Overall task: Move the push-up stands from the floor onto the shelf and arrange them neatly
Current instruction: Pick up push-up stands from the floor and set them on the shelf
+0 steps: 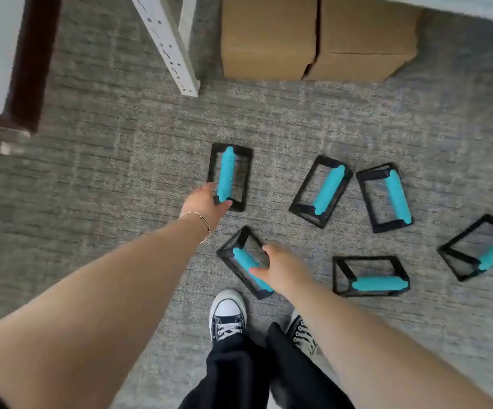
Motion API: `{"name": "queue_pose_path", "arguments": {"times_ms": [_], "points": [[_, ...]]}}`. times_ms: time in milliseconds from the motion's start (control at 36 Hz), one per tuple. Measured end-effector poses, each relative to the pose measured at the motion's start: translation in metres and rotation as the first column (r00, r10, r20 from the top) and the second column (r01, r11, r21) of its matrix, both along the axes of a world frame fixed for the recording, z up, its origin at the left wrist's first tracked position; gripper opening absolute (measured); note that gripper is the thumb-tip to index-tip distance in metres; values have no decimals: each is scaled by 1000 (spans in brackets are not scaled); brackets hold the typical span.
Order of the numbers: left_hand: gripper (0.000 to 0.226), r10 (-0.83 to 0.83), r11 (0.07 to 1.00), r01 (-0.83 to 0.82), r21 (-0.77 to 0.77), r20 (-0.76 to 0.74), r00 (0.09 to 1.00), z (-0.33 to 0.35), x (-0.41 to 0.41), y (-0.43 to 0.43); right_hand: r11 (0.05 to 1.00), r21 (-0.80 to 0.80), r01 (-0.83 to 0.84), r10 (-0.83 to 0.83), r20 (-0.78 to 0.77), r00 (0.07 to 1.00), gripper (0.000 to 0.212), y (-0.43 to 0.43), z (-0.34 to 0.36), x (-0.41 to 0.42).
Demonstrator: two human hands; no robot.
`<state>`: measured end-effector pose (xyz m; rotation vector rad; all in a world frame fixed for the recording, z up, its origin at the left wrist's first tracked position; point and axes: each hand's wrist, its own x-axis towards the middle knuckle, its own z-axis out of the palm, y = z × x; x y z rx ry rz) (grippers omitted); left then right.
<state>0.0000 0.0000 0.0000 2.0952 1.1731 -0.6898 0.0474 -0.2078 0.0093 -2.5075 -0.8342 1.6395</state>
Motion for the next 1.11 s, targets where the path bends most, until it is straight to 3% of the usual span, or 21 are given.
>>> {"name": "queue_pose_path", "arguments": {"times_ms": [278, 472, 722, 972, 1111], "points": [[62, 212, 976, -215, 22, 106, 971, -80, 24, 3, 998, -49, 41, -48, -130, 990, 70, -12, -86, -9], [48, 330, 943, -332, -14, 173, 928, -100, 31, 10, 994, -20, 107, -109, -184, 977, 47, -14, -103, -13], [51, 472, 882, -452, -136, 231, 851, -100, 23, 13, 979, 31, 203, -188, -255, 948, 25, -22, -111, -13], [47, 525, 851, -505, -144, 223, 821, -29, 4, 4, 926, 74, 370, -337, -279, 899, 13, -27, -41, 2], [49, 559, 829, -538, -150, 225, 798, 59, -2, -4, 862, 85, 500, -460, -283, 841, 26, -32, 47, 18]]}}
